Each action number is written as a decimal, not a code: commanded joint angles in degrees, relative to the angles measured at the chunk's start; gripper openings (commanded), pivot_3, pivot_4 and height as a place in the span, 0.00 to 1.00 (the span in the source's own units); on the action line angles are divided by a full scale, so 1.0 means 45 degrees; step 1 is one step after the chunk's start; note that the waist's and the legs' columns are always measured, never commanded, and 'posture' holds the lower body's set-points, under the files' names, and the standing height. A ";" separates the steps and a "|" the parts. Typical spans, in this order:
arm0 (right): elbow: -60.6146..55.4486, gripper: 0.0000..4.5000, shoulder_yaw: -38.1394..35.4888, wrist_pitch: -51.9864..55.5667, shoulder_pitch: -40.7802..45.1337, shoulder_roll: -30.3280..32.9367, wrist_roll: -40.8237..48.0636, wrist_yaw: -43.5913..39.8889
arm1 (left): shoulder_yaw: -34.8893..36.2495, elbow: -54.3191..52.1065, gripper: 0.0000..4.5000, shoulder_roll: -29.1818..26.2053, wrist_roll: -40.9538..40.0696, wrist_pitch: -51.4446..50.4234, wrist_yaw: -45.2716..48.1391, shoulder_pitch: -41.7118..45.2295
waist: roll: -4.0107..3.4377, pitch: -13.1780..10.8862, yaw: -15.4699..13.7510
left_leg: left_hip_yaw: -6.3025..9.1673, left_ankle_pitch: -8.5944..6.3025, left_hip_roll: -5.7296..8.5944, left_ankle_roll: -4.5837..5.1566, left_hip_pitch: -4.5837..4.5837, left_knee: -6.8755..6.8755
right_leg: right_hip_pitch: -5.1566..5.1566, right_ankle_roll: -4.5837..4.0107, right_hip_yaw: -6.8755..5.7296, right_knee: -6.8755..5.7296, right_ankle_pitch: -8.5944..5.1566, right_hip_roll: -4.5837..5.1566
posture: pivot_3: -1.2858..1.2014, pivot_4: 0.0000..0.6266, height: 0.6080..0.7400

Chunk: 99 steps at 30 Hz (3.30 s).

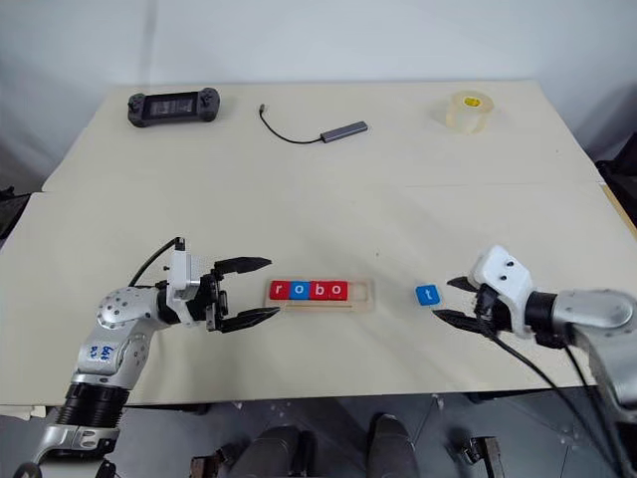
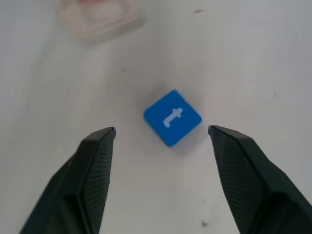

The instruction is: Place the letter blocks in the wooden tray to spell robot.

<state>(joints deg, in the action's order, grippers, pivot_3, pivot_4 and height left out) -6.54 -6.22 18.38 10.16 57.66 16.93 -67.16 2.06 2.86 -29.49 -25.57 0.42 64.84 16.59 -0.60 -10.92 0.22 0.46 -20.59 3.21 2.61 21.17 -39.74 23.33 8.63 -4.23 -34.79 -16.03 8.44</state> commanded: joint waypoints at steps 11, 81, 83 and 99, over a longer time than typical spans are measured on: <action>0.6386 0.67 0.3045 -0.4885 0.4243 -0.1495 -0.1987 -0.2989 | 0.0156 -0.2103 1.00 -0.0176 -0.0228 -0.0382 -0.0536 -0.1166 | -0.0005 0.0000 -0.0112 | 0.0078 -0.0007 0.0001 -0.0017 0.0029 -0.0046 | -0.0024 -0.0001 -0.0065 0.0020 0.0000 0.0015 | 0.52 0.24 1.00; -0.0688 0.13 0.2018 0.2310 0.3266 -0.2053 -0.0285 -0.0051 | 0.0525 -0.1308 1.00 -0.0632 -0.0110 -0.0248 -0.0793 -0.0927 | -0.0019 -0.0005 -0.0242 | 0.0118 -0.0017 0.0003 -0.0040 0.0021 -0.0049 | -0.0063 -0.0008 -0.0099 0.0042 -0.0003 0.0008 | 0.52 0.24 1.00; -0.0780 0.27 0.1265 0.1271 0.2412 -0.1877 -0.0126 -0.0170 | 0.0707 -0.1188 1.00 -0.0861 -0.0144 -0.0191 -0.0674 -0.1043 | -0.0019 -0.0005 -0.0318 | 0.0116 -0.0017 0.0004 -0.0040 0.0022 -0.0044 | -0.0063 -0.0008 -0.0099 0.0048 -0.0003 0.0008 | 0.52 0.24 1.00; 0.0673 0.99 -0.2229 -0.2593 -0.0495 -0.2817 0.2469 -0.0925 | 0.2040 0.0093 1.00 -0.2246 0.0290 0.0223 -0.0972 -0.1178 | -0.0022 -0.0006 -0.0343 | 0.0111 -0.0016 -0.0007 -0.0038 -0.0025 -0.0045 | -0.0107 -0.0004 -0.0092 0.0043 -0.0001 0.0006 | 0.52 0.24 1.00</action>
<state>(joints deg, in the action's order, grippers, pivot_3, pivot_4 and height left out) -3.62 -15.57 8.09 7.63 45.30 27.25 -71.62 9.39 3.60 -39.73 -23.69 0.53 61.00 11.07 -0.70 -10.95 -1.32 0.96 -20.66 3.19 2.44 21.08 -39.93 22.86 8.61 -4.65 -34.59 -16.03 8.47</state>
